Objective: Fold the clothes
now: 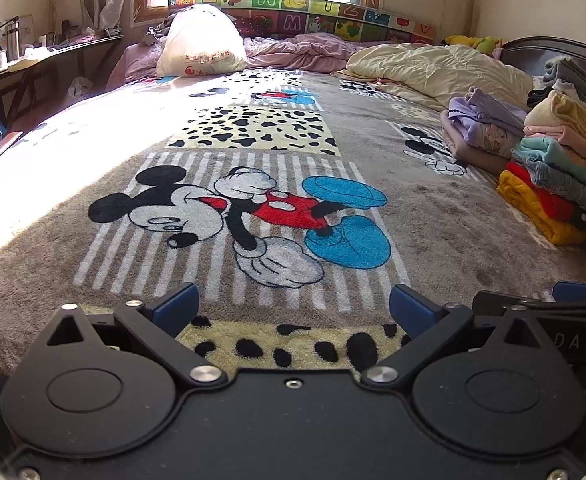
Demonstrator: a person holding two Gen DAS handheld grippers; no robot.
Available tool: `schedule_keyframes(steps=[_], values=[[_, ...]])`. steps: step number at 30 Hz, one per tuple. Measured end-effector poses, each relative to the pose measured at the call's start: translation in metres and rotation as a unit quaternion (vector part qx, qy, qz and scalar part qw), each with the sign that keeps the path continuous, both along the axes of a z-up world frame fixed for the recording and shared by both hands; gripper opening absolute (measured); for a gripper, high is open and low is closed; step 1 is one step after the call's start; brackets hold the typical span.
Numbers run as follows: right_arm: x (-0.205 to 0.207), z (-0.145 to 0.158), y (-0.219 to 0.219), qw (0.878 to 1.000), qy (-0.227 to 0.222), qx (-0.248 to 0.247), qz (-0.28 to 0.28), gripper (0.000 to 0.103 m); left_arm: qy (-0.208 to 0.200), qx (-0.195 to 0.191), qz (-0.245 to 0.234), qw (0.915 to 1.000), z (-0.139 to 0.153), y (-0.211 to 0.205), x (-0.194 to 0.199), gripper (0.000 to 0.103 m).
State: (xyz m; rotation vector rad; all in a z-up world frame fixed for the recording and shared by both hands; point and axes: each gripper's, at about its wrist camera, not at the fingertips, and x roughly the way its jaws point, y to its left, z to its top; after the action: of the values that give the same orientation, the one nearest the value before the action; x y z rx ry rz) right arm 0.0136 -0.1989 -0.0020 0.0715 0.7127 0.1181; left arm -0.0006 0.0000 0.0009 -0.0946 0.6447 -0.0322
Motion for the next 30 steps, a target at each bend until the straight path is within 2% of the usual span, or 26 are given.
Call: schedule_keyframes(steps=[3, 5, 13, 30], values=[[0.0023, 0.0009, -0.0006, 1.000, 0.000, -0.006, 0.001, 0.103, 0.000, -0.001, 0.001, 1.0000, -0.0027, 0.0002, 0.0007, 0.103], [-0.0032, 0.0024, 0.0009, 1.000, -0.018, -0.010, 0.001, 0.103, -0.001, -0.003, 0.001, 1.0000, -0.0022, 0.0009, -0.0011, 0.103], [-0.0019, 0.0028, -0.0013, 1.000, -0.003, -0.004, 0.001, 0.103, -0.003, 0.005, 0.000, 1.0000, 0.0009, -0.0031, -0.0038, 0.103], [-0.0057, 0.0047, 0.0014, 1.000, -0.006, -0.007, 0.003, 0.103, -0.004, 0.004, 0.003, 1.0000, 0.0020, -0.0017, -0.0057, 0.103]])
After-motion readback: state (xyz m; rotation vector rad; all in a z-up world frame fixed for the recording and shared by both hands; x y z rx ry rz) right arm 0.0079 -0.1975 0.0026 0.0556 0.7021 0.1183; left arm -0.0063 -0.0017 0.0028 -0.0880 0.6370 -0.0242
